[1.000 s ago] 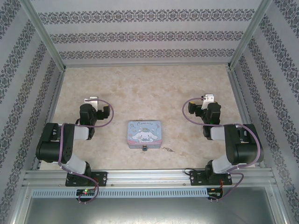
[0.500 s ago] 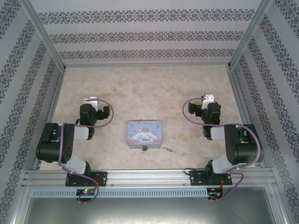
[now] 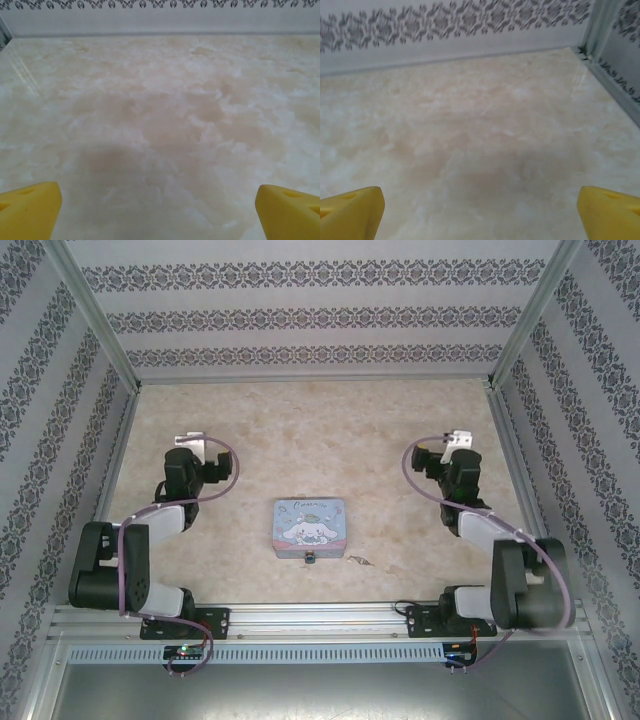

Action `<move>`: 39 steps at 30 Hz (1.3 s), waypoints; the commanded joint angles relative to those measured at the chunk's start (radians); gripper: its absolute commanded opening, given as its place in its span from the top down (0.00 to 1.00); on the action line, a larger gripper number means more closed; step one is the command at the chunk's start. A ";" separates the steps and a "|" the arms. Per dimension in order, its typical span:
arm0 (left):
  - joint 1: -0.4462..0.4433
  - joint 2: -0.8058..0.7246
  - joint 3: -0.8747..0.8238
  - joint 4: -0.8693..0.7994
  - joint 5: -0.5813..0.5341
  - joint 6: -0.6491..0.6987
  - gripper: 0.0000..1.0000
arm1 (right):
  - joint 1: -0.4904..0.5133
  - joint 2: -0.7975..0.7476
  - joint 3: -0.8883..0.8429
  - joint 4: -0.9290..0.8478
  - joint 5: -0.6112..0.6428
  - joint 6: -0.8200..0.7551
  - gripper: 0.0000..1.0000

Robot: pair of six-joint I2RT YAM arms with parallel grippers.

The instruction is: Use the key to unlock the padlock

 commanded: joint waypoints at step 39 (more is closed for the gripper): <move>-0.474 -0.316 -0.077 -0.612 0.334 -0.683 0.27 | 0.690 -0.046 0.075 -0.609 -0.265 0.681 0.31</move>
